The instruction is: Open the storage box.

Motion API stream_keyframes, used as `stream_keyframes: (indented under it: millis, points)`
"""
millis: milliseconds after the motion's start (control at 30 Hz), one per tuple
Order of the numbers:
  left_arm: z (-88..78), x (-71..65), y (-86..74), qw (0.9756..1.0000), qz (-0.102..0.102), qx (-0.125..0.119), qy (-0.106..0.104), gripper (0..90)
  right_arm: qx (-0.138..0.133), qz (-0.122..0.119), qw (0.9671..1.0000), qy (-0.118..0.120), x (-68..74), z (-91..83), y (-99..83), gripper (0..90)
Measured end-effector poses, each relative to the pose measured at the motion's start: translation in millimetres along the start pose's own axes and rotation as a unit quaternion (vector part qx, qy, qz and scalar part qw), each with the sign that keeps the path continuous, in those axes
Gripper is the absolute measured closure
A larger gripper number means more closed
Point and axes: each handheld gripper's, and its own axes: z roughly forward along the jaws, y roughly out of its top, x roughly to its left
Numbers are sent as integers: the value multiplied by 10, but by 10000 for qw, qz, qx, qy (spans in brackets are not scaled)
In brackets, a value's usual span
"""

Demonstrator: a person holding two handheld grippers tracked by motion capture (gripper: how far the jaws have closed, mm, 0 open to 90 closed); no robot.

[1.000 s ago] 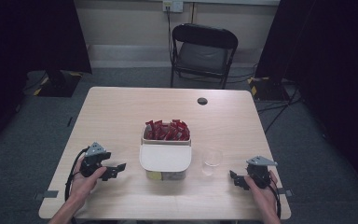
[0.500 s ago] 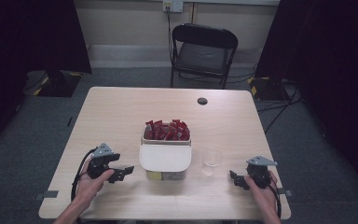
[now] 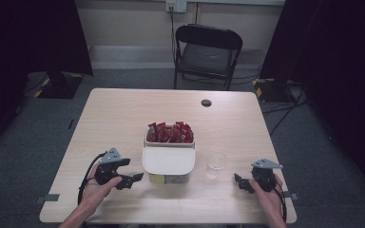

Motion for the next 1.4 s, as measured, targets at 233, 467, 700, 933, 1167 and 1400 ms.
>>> stream_keyframes:
  millis: [233, 467, 700, 933, 1167, 1400]
  points:
    - [36, -27, 59, 9999, -80, -76, -122, 170, 0, -1, 10000, -1, 0, 0, 0, 115]
    - [71, -109, 108, 9995, -19, -119, -292, 169, -4, -7, 10000, -10, 1, 0, 0, 115]
    - [10, -95, 188, 9988, -10, -254, -426, 153, -5, -4, 10000, -5, 1, 1, 0, 115]
    - [-3, -96, 201, 9983, -16, -319, -484, 157, -4, -4, 10000, -5, 1, 0, 0, 115]
    - [-33, -93, 245, 9977, -7, -412, -547, 160, -3, -3, 10000, -4, 1, 0, 0, 115]
    - [-46, -80, 345, 9975, 82, -320, -627, 163, -6, -6, 10000, 1, 0, 1, 0, 116]
